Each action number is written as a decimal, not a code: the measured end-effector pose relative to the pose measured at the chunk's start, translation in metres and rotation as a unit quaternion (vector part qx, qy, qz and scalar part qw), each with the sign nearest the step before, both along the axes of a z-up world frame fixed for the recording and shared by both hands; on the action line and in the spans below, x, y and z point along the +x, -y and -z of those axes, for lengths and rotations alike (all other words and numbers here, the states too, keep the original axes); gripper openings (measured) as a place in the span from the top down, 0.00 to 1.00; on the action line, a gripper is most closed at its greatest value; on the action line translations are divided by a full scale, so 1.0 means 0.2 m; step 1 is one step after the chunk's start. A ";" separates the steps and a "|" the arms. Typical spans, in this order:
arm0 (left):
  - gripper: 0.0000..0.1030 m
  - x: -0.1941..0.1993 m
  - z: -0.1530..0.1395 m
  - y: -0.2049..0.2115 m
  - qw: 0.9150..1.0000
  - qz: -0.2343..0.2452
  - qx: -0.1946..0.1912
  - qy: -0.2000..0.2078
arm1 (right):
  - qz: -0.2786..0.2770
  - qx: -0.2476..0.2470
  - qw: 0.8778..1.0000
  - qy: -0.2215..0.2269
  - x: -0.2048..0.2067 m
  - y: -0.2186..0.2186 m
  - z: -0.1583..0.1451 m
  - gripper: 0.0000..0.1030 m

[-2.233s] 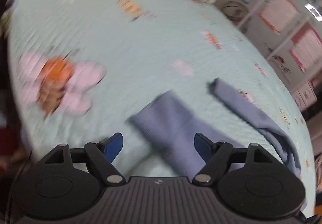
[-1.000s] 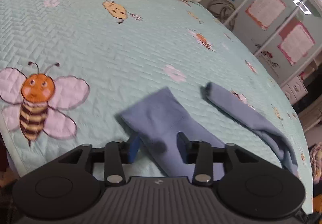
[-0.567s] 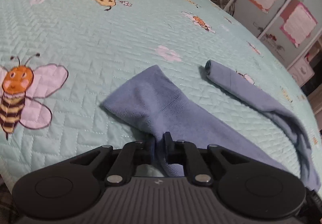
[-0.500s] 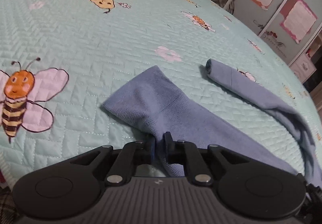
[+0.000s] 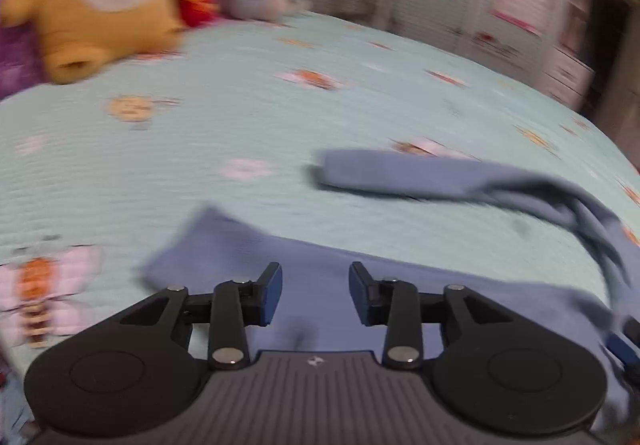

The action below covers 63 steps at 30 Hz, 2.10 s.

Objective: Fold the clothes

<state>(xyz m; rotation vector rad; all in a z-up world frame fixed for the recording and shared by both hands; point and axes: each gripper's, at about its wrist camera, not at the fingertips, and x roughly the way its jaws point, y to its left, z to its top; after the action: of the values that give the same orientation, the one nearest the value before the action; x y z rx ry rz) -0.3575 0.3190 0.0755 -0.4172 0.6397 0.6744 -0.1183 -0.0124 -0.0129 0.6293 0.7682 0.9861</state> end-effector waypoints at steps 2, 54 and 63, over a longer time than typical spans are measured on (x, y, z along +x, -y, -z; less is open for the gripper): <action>0.43 0.12 0.07 0.01 0.998 0.043 -0.023 -0.029 | -0.001 -0.001 1.000 -0.006 0.01 0.01 0.00 0.47; 0.45 0.73 0.09 -0.56 0.944 -0.128 -0.236 0.192 | -0.165 0.164 0.970 -0.076 0.61 -0.92 0.10 0.26; 0.71 0.74 0.15 -0.57 0.952 -0.163 -0.215 0.144 | -0.196 0.093 0.976 0.028 0.48 -0.97 -0.01 0.25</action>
<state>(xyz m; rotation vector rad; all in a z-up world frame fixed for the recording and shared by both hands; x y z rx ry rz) -0.2097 0.4336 0.0462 -1.0242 0.4382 0.7683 -0.0230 0.1824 -0.0111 0.6204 0.7700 1.4447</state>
